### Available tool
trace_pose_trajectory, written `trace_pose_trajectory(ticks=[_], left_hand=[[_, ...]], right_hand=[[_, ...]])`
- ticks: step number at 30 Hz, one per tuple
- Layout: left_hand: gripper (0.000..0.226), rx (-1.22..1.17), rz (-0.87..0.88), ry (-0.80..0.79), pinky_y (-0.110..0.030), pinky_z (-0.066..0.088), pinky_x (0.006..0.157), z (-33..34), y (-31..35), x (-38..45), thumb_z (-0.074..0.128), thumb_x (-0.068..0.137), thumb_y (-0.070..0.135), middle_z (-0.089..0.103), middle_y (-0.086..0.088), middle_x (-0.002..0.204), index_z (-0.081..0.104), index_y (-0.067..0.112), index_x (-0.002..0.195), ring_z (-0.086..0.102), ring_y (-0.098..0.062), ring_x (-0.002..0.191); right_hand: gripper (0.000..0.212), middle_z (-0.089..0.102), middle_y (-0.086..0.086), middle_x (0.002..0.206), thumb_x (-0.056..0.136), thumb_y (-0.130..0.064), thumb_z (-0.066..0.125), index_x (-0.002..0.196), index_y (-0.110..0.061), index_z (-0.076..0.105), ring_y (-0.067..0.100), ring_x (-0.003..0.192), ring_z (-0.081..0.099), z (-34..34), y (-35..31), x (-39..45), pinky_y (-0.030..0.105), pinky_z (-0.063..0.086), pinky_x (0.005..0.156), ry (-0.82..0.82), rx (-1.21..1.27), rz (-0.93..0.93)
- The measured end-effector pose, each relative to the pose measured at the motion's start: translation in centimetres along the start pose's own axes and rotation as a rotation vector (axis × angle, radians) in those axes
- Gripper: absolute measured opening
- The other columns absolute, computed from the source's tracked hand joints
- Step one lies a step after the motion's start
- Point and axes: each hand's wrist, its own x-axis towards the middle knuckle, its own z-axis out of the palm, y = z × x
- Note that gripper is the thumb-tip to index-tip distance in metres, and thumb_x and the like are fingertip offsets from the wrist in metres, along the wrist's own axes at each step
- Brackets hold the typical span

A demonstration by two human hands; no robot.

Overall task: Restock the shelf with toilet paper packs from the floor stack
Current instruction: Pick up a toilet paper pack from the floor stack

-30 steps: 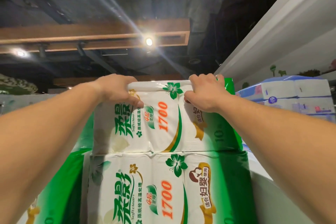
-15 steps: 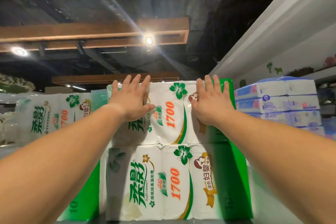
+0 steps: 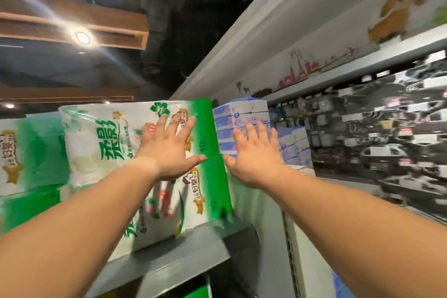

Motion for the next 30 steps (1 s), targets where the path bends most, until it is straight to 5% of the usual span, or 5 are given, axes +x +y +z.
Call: trace_pose_trajectory(ticks=[13, 23, 30], left_hand=[[0.097, -0.464, 0.520, 0.046, -0.059, 0.001, 0.123, -11.1, 32.5, -7.9, 0.036, 0.086, 0.085, -0.002, 0.002, 0.171, -0.010, 0.041, 0.159, -0.007, -0.027, 0.156], [0.096, -0.682, 0.891, 0.016, -0.062, 0.007, 0.122, -20.4, 60.3, -20.7, 0.032, 0.086, 0.086, 0.003, -0.001, 0.171, -0.005, 0.037, 0.160, -0.002, -0.029, 0.156], [0.093, -0.736, 1.055, -0.059, -0.061, -0.001, 0.123, -24.7, 74.2, -24.8, 0.028, 0.087, 0.085, -0.004, 0.001, 0.171, -0.014, 0.041, 0.158, -0.008, -0.030, 0.156]], right_hand=[[0.078, 0.008, 0.012, 0.167, 0.097, -0.066, 0.035, 0.160, -0.024, 0.012, 0.037, 0.154, -0.001, -17.6, 23.1, -29.3, 0.059, 0.001, 0.123, -0.036, -0.381, 0.568], [0.073, 0.018, 0.016, 0.163, 0.099, -0.062, 0.031, 0.156, -0.019, 0.019, 0.040, 0.151, 0.009, -32.2, 35.3, -52.9, 0.060, 0.005, 0.122, -0.090, -0.646, 0.848], [0.073, 0.020, 0.013, 0.163, 0.099, -0.061, 0.033, 0.157, -0.019, 0.020, 0.038, 0.151, 0.009, -36.0, 42.7, -61.8, 0.058, 0.005, 0.121, -0.125, -0.692, 1.036]])
